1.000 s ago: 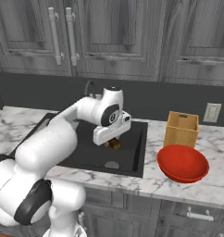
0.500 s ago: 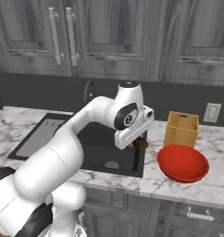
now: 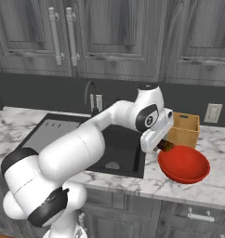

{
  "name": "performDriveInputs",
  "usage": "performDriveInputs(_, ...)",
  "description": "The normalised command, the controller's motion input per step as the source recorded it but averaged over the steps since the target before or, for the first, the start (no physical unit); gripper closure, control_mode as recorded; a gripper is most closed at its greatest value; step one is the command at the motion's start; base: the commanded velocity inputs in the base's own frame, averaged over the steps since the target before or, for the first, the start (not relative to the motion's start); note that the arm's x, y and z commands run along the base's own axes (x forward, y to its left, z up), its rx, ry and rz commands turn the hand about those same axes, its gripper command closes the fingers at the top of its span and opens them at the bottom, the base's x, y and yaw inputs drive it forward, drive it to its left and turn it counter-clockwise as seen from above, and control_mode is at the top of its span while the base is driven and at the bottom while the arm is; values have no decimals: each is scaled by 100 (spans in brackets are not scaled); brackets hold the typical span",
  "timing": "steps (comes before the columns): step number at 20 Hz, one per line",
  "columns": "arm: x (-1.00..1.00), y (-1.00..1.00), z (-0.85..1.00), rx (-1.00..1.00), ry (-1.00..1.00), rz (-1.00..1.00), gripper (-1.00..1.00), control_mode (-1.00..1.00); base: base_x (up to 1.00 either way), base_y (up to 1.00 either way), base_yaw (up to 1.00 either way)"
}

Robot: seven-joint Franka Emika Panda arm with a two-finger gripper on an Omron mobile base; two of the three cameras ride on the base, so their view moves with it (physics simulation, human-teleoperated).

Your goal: Pick the sweet potato from the sink and place it in the bowl. Then pick the bowl and place it in the microwave. Then close the microwave door and press the start button.

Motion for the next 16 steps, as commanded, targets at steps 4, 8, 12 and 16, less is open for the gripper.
performDriveInputs(4,0,-50,-27,0,0,13,100,-100,0,0,0)
performDriveInputs(8,16,-17,-61,0,0,17,100,-100,0,0,0)
performDriveInputs(12,46,-1,-61,2,0,18,100,-100,0,0,0)
performDriveInputs(16,42,-11,-40,2,0,15,100,-100,0,0,0)
